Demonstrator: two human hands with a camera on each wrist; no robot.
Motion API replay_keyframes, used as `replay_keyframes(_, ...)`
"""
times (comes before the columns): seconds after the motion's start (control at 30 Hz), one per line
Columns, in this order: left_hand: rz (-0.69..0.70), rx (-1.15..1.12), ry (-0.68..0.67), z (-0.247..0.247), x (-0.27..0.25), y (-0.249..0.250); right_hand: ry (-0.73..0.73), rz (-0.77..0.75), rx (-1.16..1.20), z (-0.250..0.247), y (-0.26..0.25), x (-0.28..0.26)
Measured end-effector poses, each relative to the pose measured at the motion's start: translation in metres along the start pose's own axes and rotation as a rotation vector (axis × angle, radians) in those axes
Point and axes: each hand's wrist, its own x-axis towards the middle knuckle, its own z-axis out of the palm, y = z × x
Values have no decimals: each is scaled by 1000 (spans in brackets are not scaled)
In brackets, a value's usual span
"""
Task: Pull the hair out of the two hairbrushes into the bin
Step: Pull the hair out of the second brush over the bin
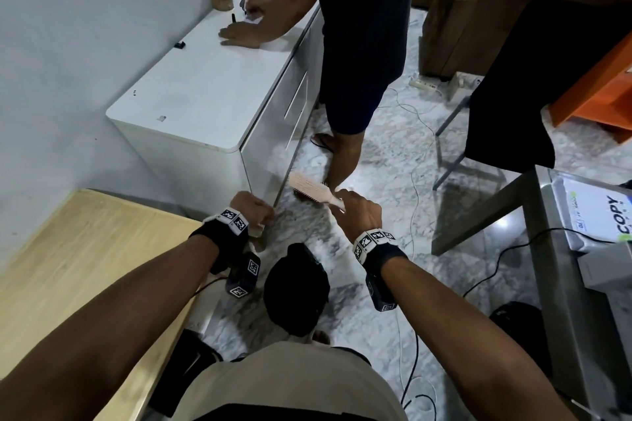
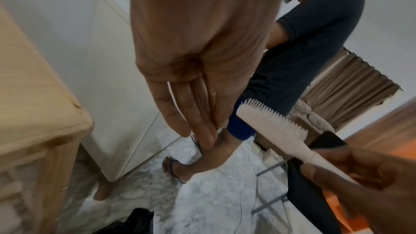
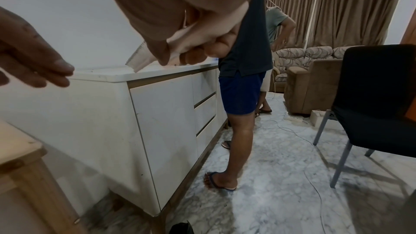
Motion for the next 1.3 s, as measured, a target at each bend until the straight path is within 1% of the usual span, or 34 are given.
replay_keyframes(0.03,-1,51,-30,6,-5,-1,-2,3,-1,1,1,-1)
replay_keyframes(0.2,-42,144,-127,34,-19,-7,-37,10,-25,6,5,-4)
replay_keyframes(0.3,-80,190,-241,40,-27,-12,-47,13,-16,10,6,-8)
replay_keyframes(0.37,-67,272,-271,42,-24,-16,-59,6,-18,12,6,-12)
replay_keyframes(0.4,-58,284,-226,45,-11,-24,-63,2,-13,13,6,-14)
replay_keyframes(0.43,-47,238,-175,48,-3,-28,-68,-3,5,14,6,-15)
replay_keyframes(0.5,-15,45,-6,52,-3,-23,-90,-21,37,16,2,-17)
replay_keyframes(0.53,3,-36,54,54,-3,-18,-113,-33,36,17,-1,-18)
replay_keyframes(0.57,29,-93,106,53,-14,-4,-135,-48,29,19,-4,-18)
replay_keyframes(0.63,71,-109,206,52,-24,13,-142,-84,35,22,-12,-19)
replay_keyframes(0.7,87,-105,299,48,-28,21,-102,-111,78,23,-20,-20)
replay_keyframes(0.73,70,-126,333,45,-25,20,-76,-119,106,23,-22,-20)
replay_keyframes(0.8,52,-164,377,38,-23,17,-36,-129,148,22,-26,-19)
replay_keyframes(0.93,68,-240,466,28,-20,10,40,-173,175,24,-27,-22)
replay_keyframes(1.03,82,-217,507,23,-22,11,61,-193,182,25,-24,-25)
replay_keyframes(1.17,97,-111,551,19,-22,5,39,-201,162,30,-18,-30)
replay_keyframes(1.3,135,-16,541,22,-20,1,-50,-133,195,36,-12,-36)
